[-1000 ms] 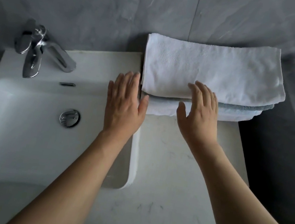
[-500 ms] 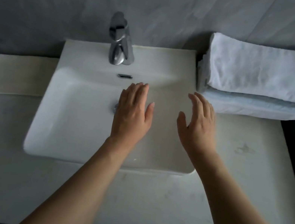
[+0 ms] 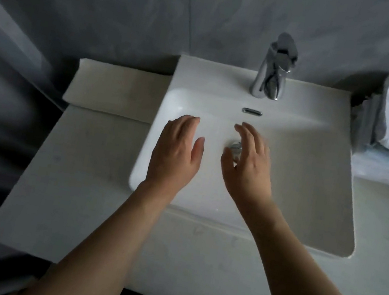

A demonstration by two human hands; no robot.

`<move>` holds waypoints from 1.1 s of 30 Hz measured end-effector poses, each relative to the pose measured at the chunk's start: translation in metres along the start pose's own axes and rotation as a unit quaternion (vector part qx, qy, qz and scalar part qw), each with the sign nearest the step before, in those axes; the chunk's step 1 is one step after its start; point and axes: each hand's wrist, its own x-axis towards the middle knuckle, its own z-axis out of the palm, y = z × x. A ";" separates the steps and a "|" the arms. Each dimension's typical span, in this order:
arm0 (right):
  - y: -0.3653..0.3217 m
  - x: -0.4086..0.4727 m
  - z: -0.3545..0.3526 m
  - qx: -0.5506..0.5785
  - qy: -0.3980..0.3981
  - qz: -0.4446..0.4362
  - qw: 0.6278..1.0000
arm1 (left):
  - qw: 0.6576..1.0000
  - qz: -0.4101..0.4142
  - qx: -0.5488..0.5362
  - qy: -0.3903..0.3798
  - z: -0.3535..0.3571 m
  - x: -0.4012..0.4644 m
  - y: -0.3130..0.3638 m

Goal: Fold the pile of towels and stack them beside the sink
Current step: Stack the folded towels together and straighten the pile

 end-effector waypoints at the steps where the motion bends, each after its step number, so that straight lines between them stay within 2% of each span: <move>1: -0.011 0.004 0.010 0.002 -0.002 -0.003 1.000 | 1.000 -0.008 0.002 0.007 -0.007 0.001 -0.013; 5: -0.057 0.022 0.055 -0.009 -0.018 -0.021 1.000 | 0.997 -0.063 0.007 0.042 -0.034 0.009 -0.074; 9: -0.108 0.046 0.111 0.007 -0.041 -0.025 0.999 | 0.997 -0.066 0.010 0.046 -0.058 0.028 -0.151; 13: -0.163 0.067 0.179 0.075 -0.055 0.035 0.995 | 0.996 -0.083 0.014 0.018 -0.077 0.049 -0.234; 15: -0.184 0.076 0.212 0.129 -0.060 0.112 0.984 | 0.994 -0.106 0.000 0.014 -0.083 0.055 -0.267; 17: -0.195 0.089 0.242 0.182 -0.084 0.241 0.950 | 0.987 -0.159 -0.026 0.020 -0.085 0.059 -0.299; 18: -0.198 0.098 0.255 0.230 -0.090 0.321 0.914 | 0.978 -0.201 -0.043 0.021 -0.085 0.060 -0.316; 20: -0.201 0.116 0.274 0.348 -0.067 0.482 0.801 | 0.945 -0.312 -0.093 0.009 -0.085 0.067 -0.350; 22: -0.198 0.130 0.286 0.420 -0.025 0.588 0.691 | 0.888 -0.431 -0.158 -0.005 -0.080 0.077 -0.383; 23: -0.194 0.136 0.290 0.430 -0.007 0.623 0.654 | 0.853 -0.482 -0.197 -0.011 -0.077 0.082 -0.396; 25: -0.186 0.148 0.297 0.413 0.043 0.652 0.634 | 0.795 -0.546 -0.262 -0.025 -0.071 0.091 -0.412; 26: -0.182 0.153 0.299 0.391 0.060 0.661 0.637 | 0.784 -0.559 -0.266 -0.036 -0.070 0.095 -0.417; 31: -0.161 0.174 0.311 0.352 0.123 0.692 0.618 | 0.823 -0.530 -0.189 -0.083 -0.057 0.117 -0.441; 33: -0.157 0.180 0.318 0.351 0.135 0.702 0.605 | 0.850 -0.504 -0.124 -0.091 -0.055 0.121 -0.445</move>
